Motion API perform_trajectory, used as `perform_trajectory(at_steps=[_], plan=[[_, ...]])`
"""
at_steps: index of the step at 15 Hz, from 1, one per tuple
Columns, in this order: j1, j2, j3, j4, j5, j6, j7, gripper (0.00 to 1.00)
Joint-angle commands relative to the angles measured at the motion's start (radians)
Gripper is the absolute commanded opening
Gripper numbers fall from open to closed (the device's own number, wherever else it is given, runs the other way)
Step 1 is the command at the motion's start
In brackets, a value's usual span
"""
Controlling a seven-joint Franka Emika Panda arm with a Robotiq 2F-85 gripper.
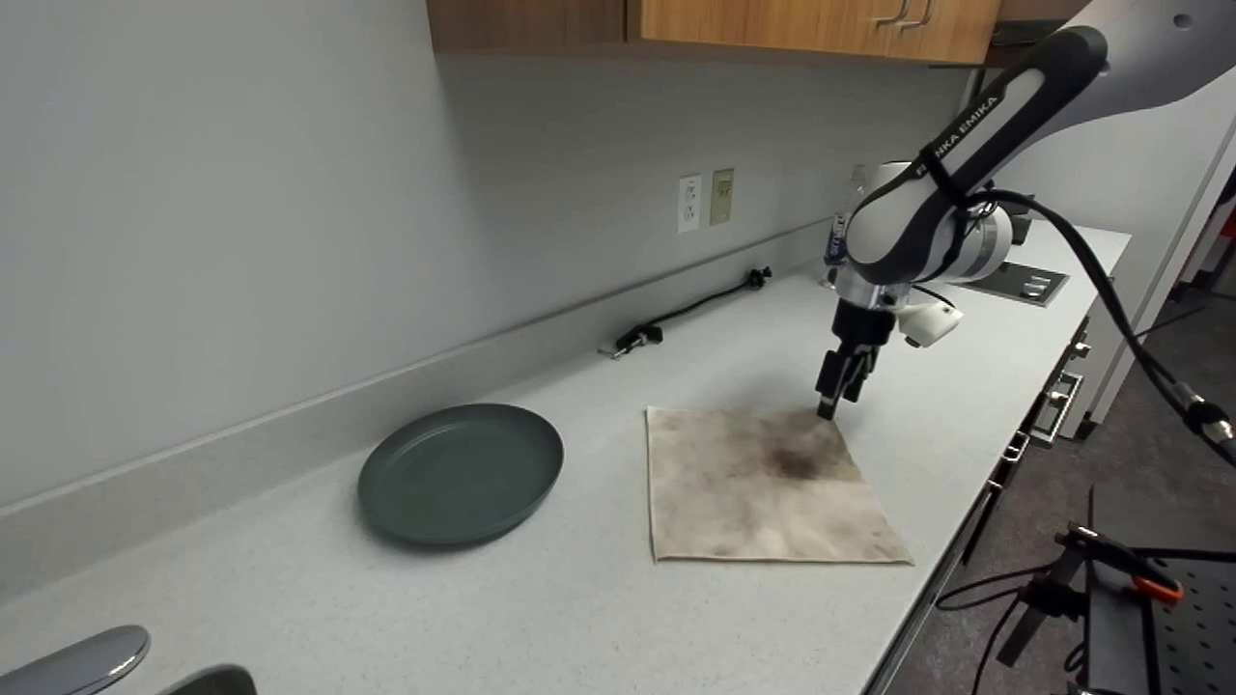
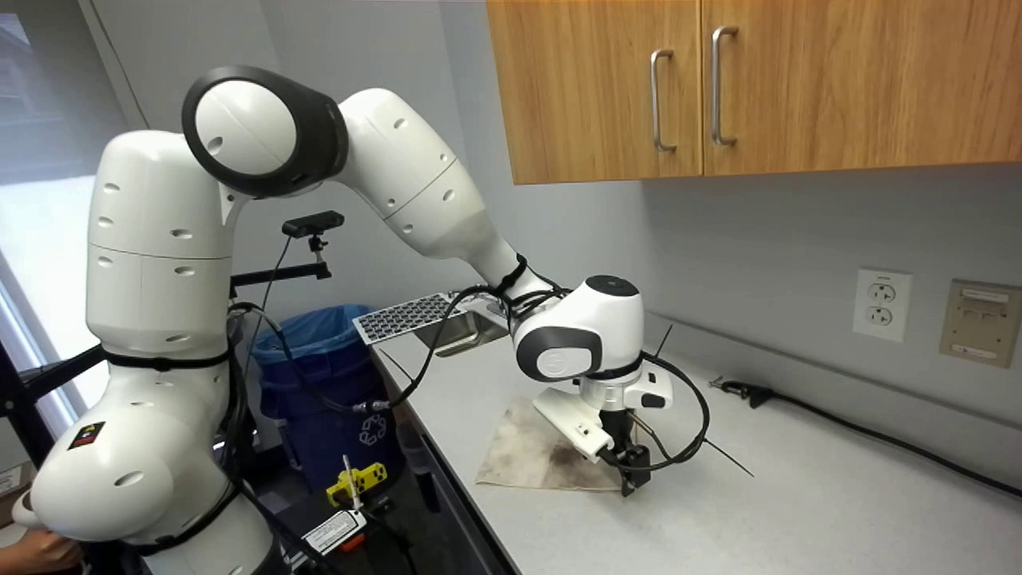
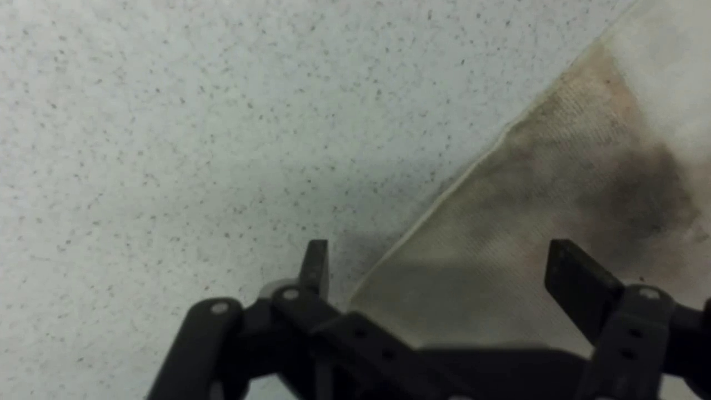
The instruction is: Fold the towel in triangles twice
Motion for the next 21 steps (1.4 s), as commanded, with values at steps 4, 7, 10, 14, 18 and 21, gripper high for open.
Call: perform_trajectory(at_steps=[4, 7, 10, 14, 18, 21], plan=[[-0.034, 0.11, 0.041, 0.11, -0.016, 0.039, 0.02, 1.0], [-0.041, 0.128, 0.051, 0.13, -0.015, 0.039, 0.024, 1.0], [-0.051, 0.136, 0.06, 0.14, -0.006, 0.037, 0.029, 0.99], [-0.054, 0.144, 0.065, 0.142, -0.006, 0.042, 0.051, 0.85], [-0.053, 0.14, 0.064, 0.139, -0.008, 0.044, 0.073, 0.55], [-0.057, 0.135, 0.062, 0.138, -0.005, 0.05, 0.083, 0.32]])
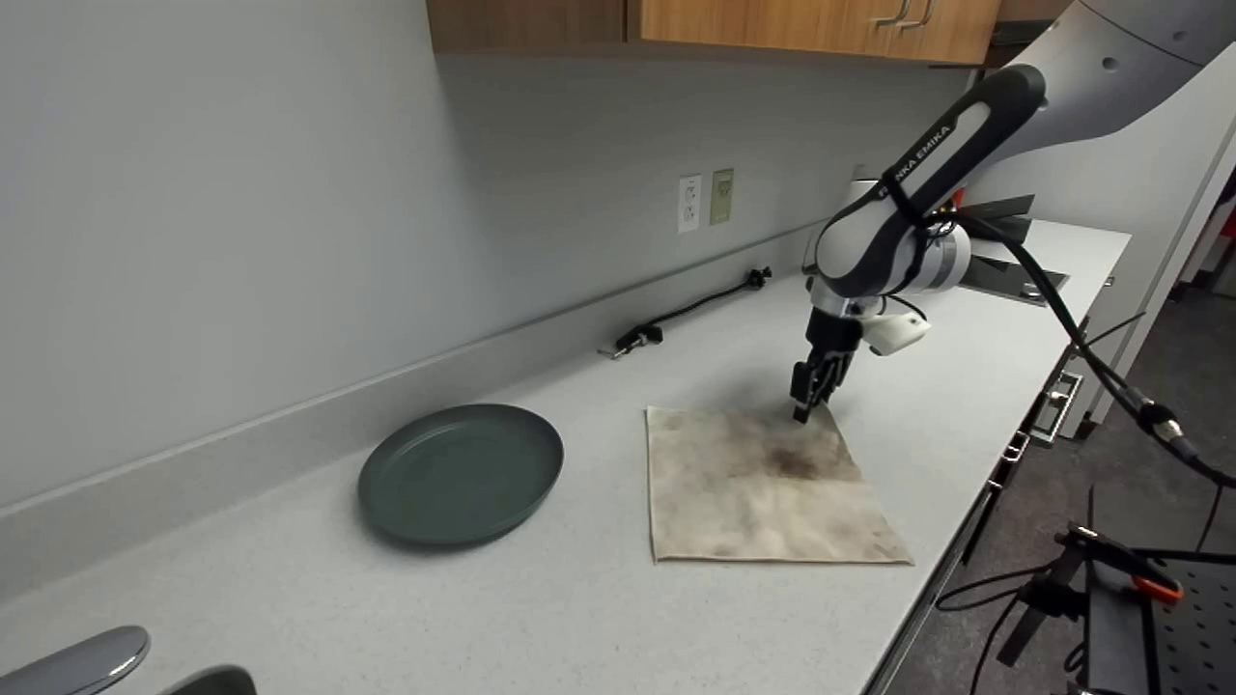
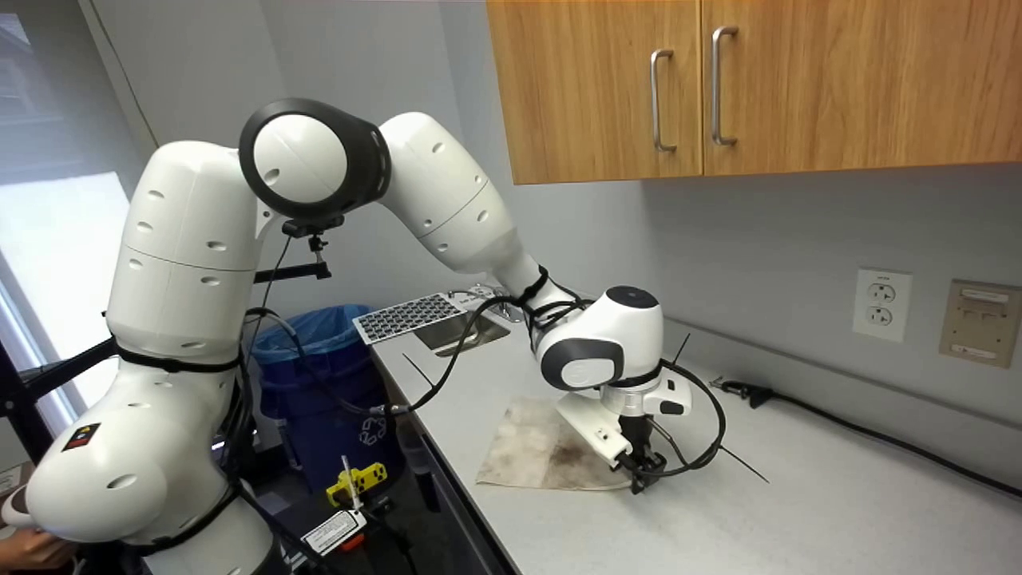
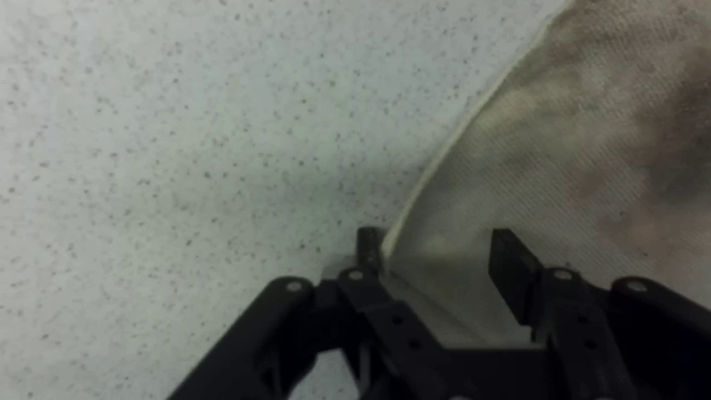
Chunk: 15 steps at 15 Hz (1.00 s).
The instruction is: Fold the towel in triangles twice
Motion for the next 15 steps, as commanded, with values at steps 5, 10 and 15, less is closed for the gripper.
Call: perform_trajectory(at_steps=[5, 10, 15], plan=[[-0.025, -0.009, 0.021, -0.001, 0.003, 0.041, 0.031, 0.0], [0.018, -0.079, 0.005, -0.043, -0.046, 0.115, 0.066, 0.0], [0.098, -0.188, -0.015, -0.076, -0.157, 0.109, 0.14, 0.0]])
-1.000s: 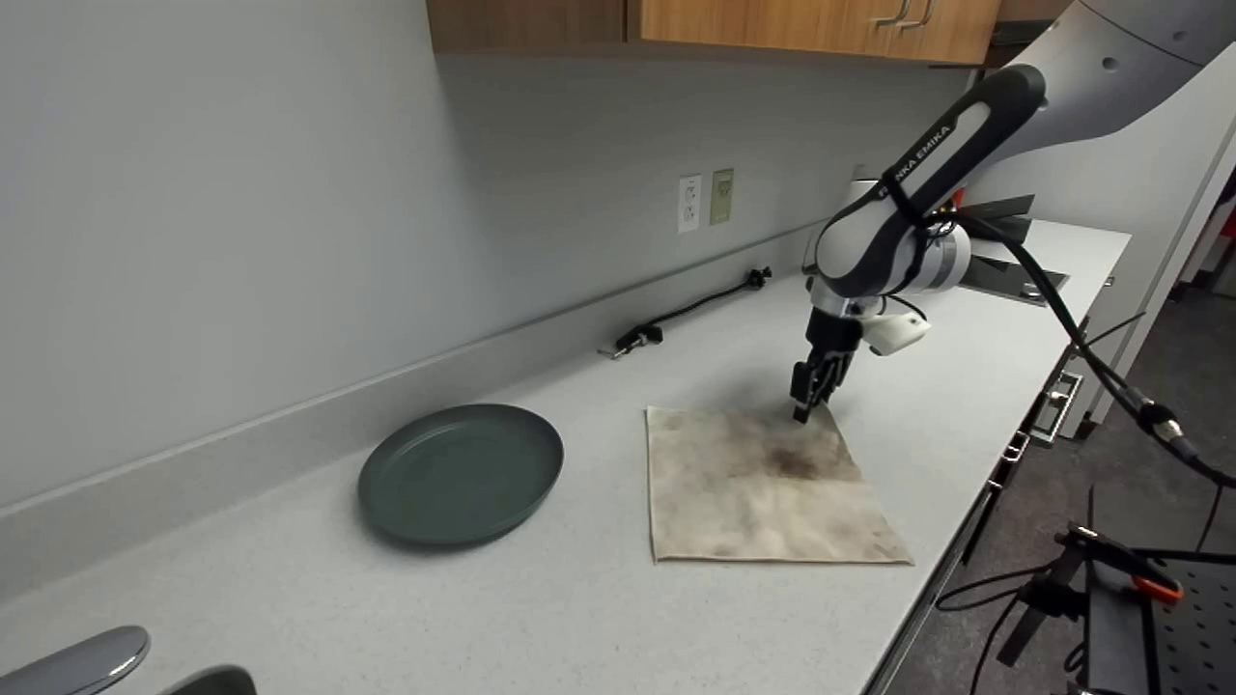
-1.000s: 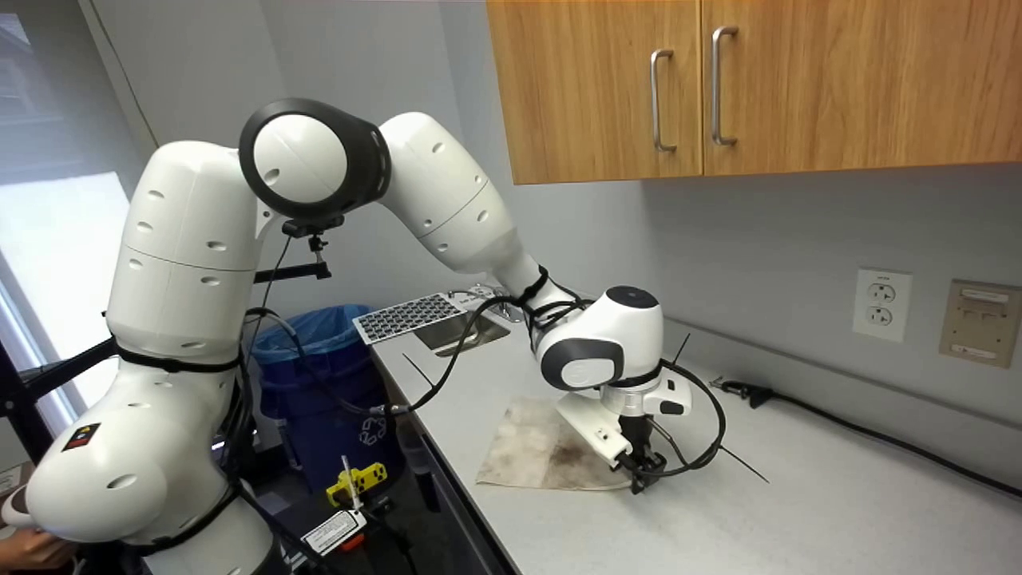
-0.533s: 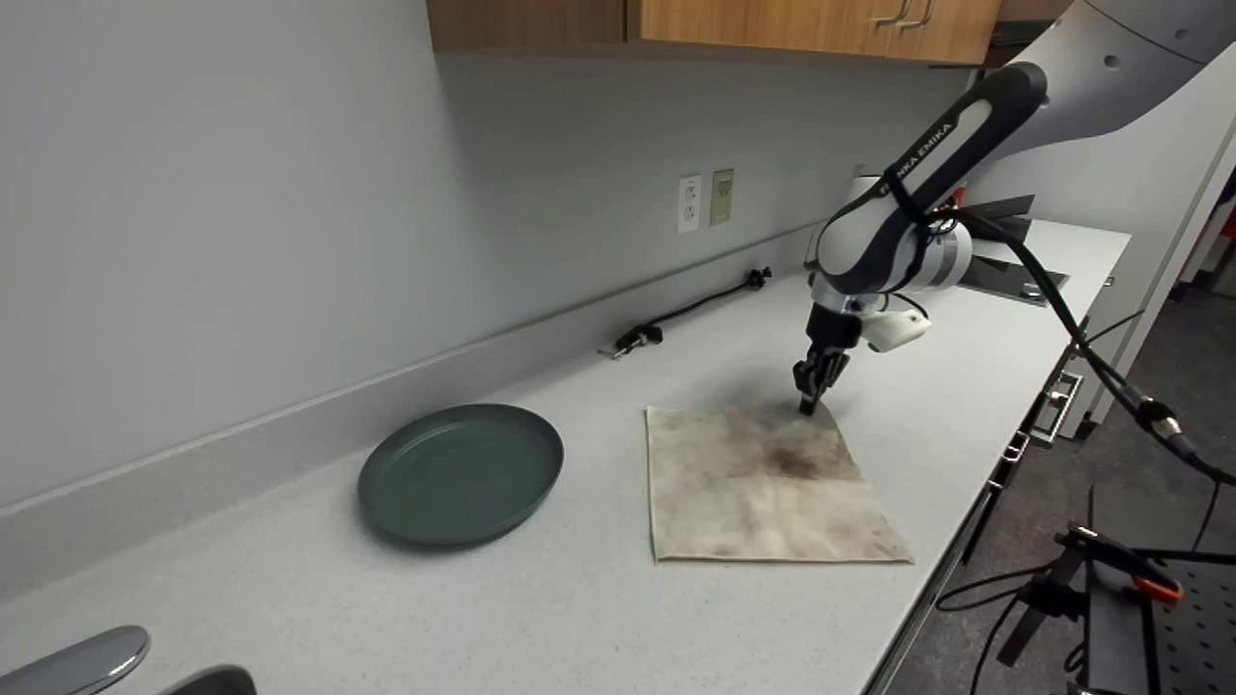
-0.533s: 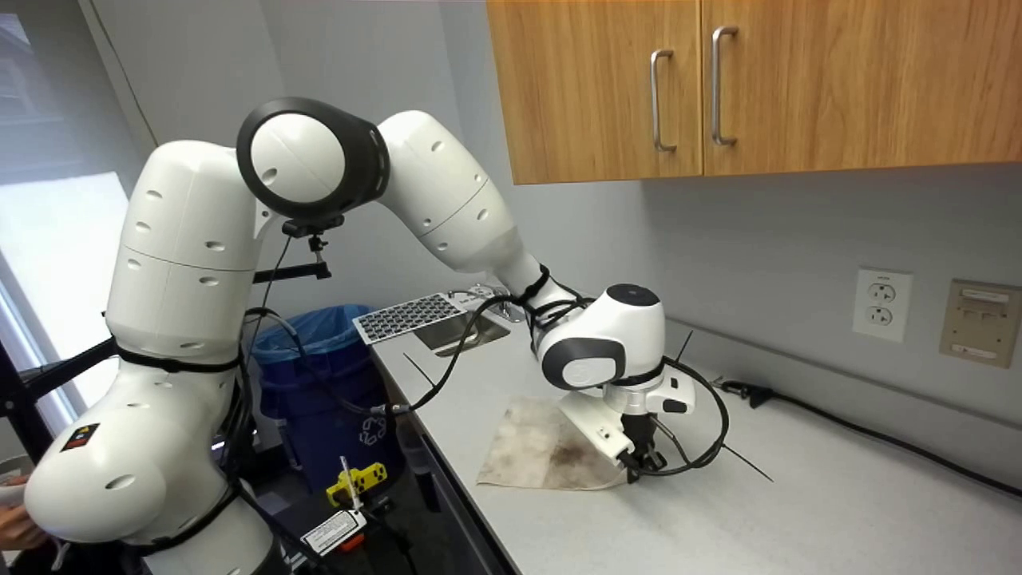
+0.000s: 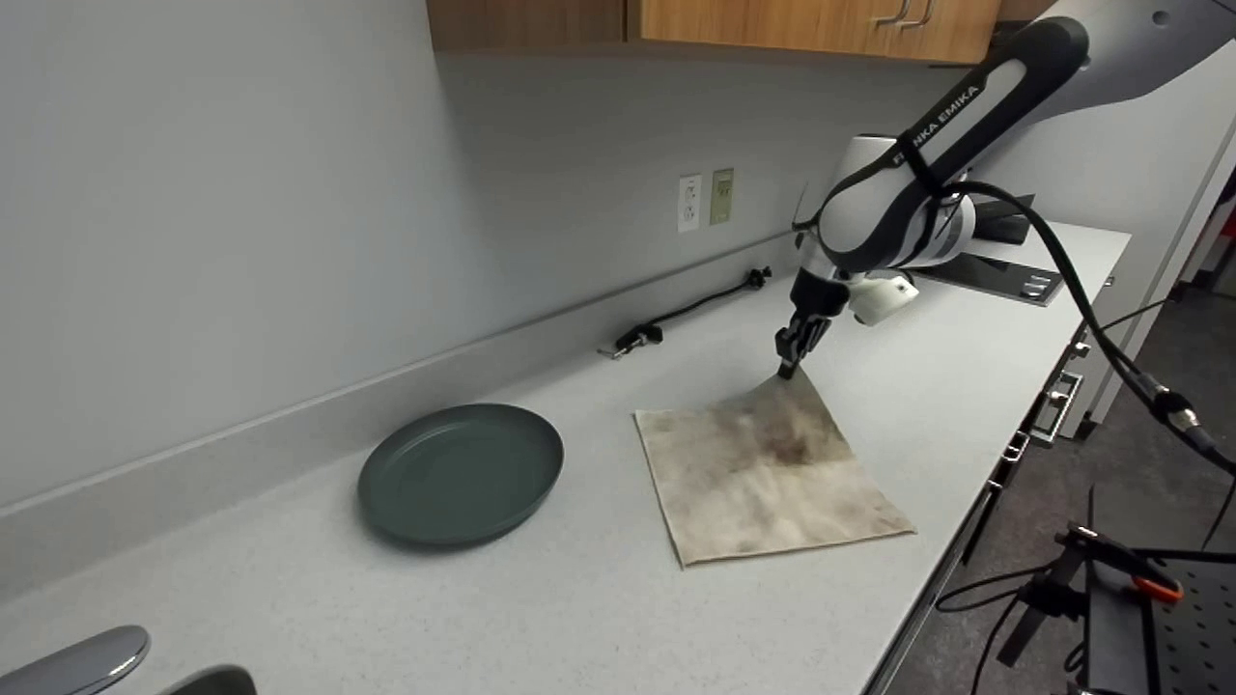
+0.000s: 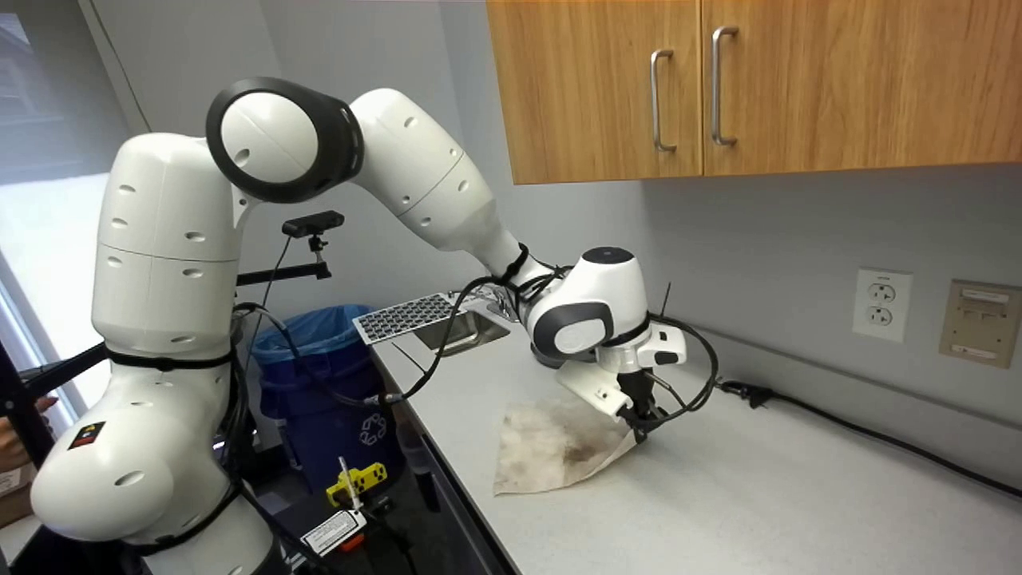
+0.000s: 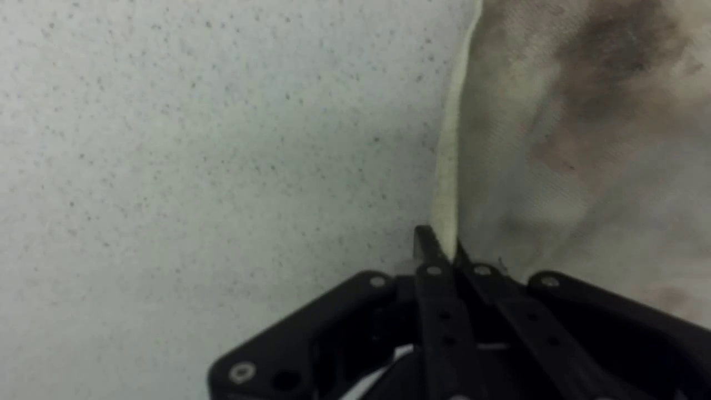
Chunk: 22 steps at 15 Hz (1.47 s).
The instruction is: Fold the towel in triangles twice
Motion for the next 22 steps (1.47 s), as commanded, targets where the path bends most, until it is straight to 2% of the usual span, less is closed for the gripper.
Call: perform_trajectory(at_steps=[1, 8, 11, 16, 22], plan=[[0.077, -0.11, -0.024, -0.064, -0.103, 0.013, 0.084, 0.0], [0.23, -0.202, -0.019, -0.128, -0.328, -0.003, 0.216, 0.0], [0.271, -0.223, -0.009, -0.13, -0.38, -0.01, 0.249, 0.0], [0.321, -0.245, 0.028, -0.145, -0.411, -0.021, 0.253, 0.0], [0.364, -0.201, 0.081, -0.189, -0.405, -0.041, 0.246, 0.0]])
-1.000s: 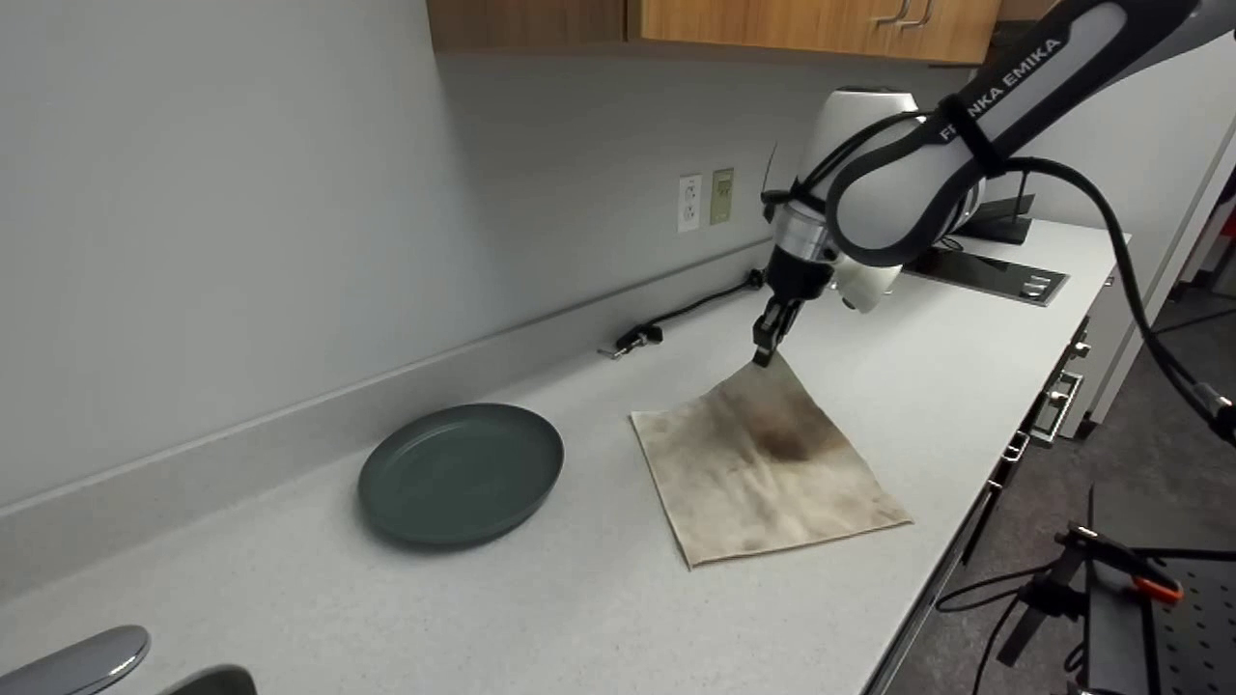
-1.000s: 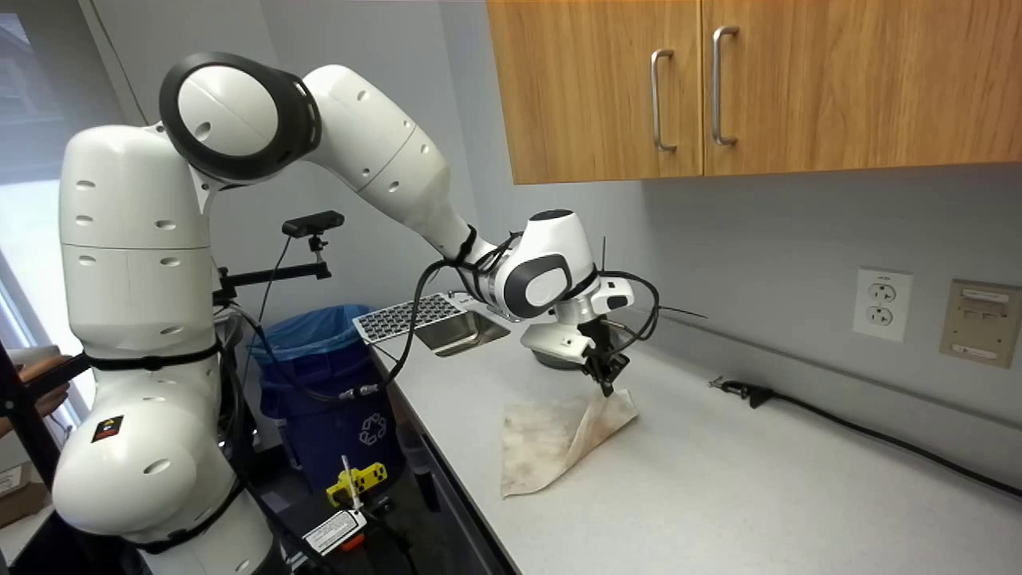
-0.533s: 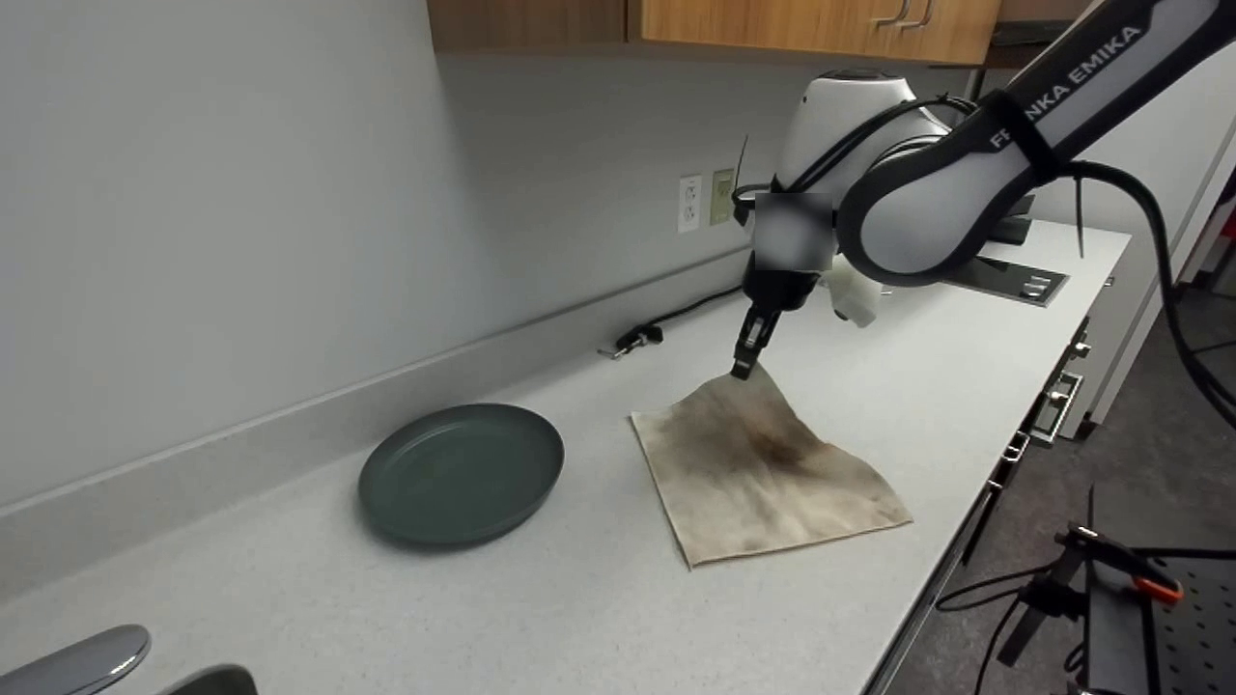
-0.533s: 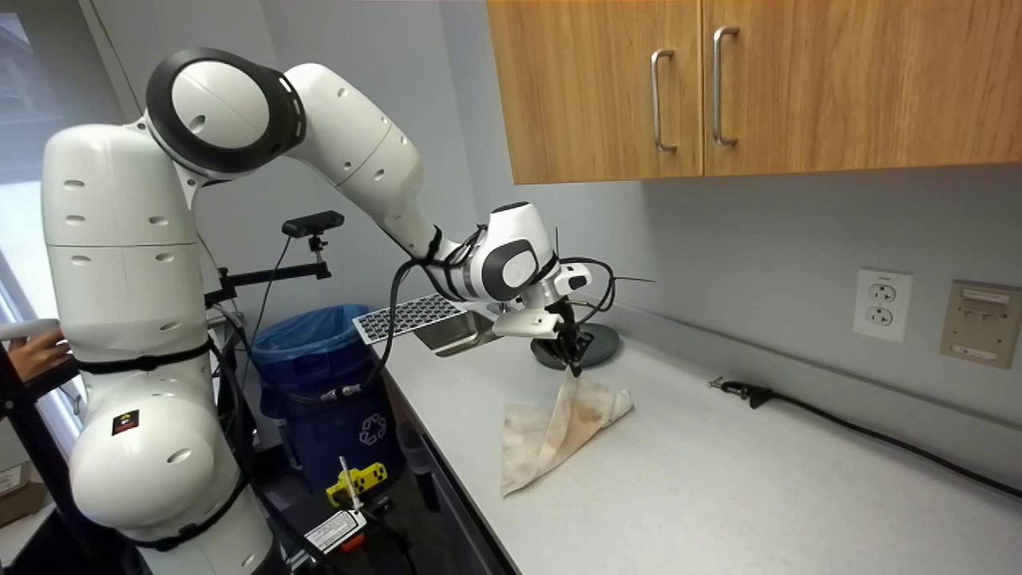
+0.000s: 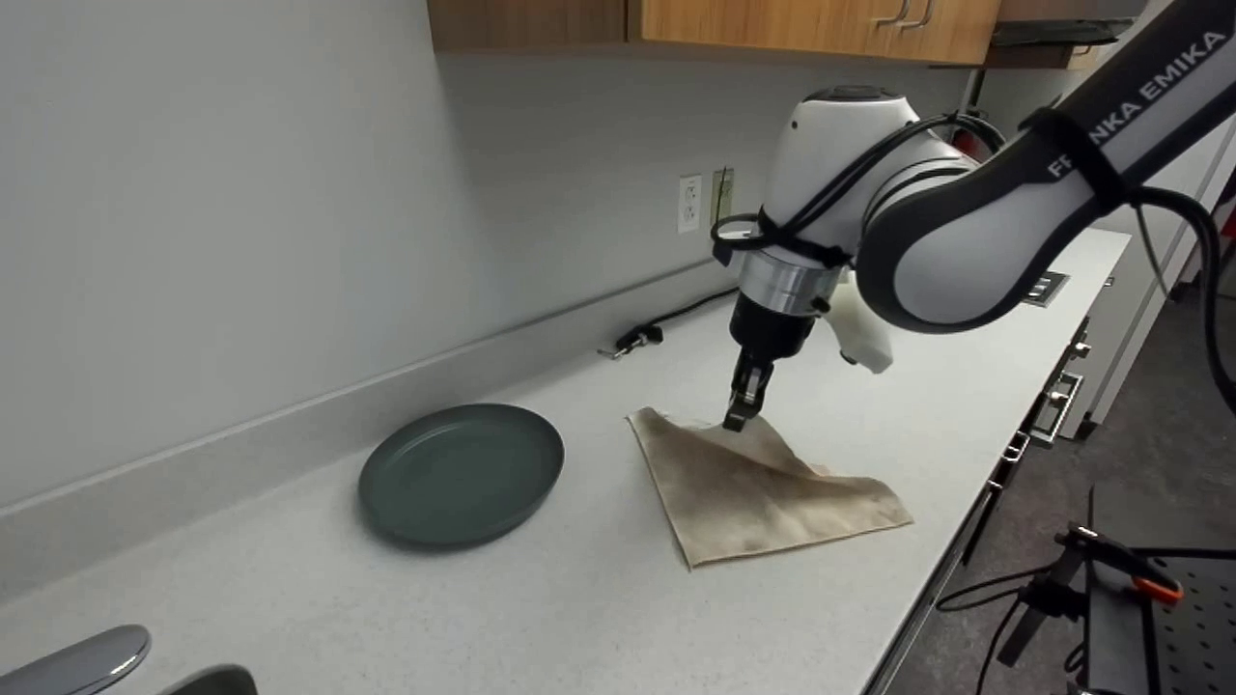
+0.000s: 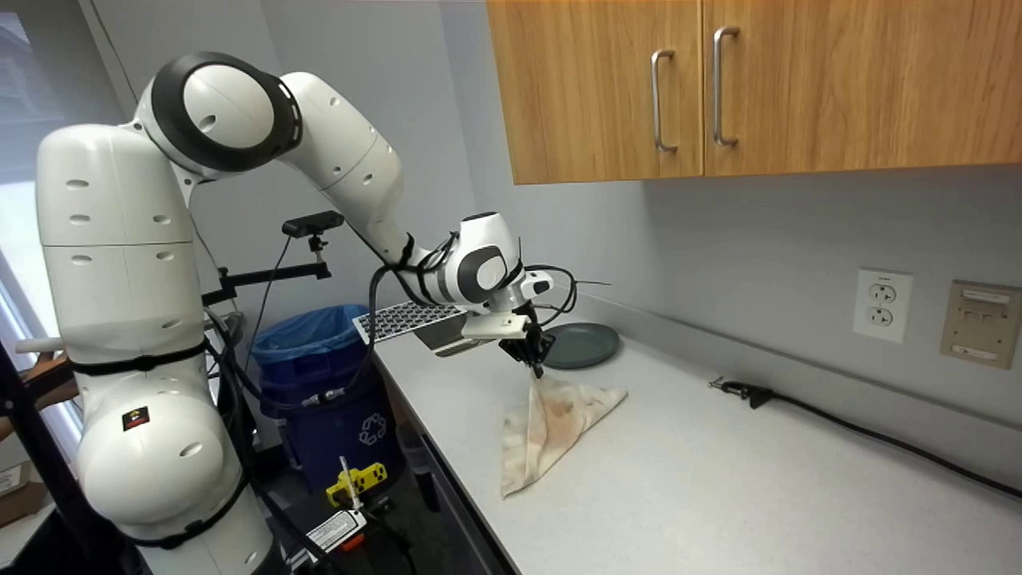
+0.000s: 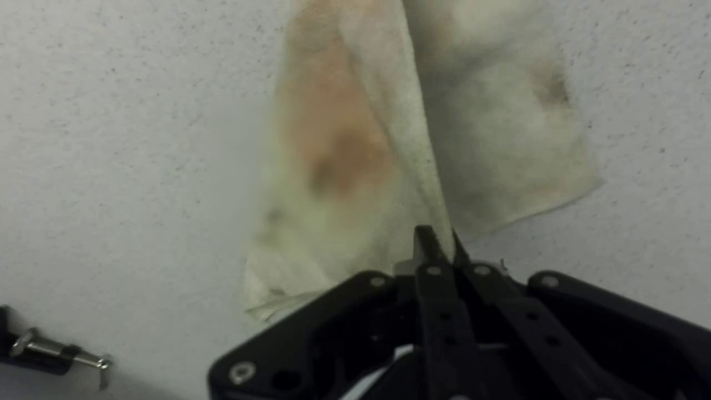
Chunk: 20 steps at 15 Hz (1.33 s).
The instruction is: Fold the towel in triangles twice
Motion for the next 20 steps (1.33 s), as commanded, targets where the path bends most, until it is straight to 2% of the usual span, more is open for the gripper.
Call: perform_trajectory(at_steps=[1, 4, 9, 10, 11, 15, 20], plan=[[0.026, 0.018, 0.018, -0.029, -0.024, -0.033, 0.014, 0.0], [0.042, 0.063, 0.025, -0.026, -0.028, -0.025, 0.013, 0.0], [0.059, 0.176, 0.006, 0.047, -0.056, 0.0, 0.021, 0.0], [0.063, 0.196, 0.009, 0.063, -0.053, -0.006, 0.025, 0.27], [0.064, 0.211, 0.011, 0.072, -0.048, -0.007, 0.023, 0.28], [0.08, 0.238, 0.005, 0.094, -0.05, -0.024, 0.027, 0.57], [0.081, 0.203, 0.009, 0.092, -0.04, -0.041, 0.025, 0.94]])
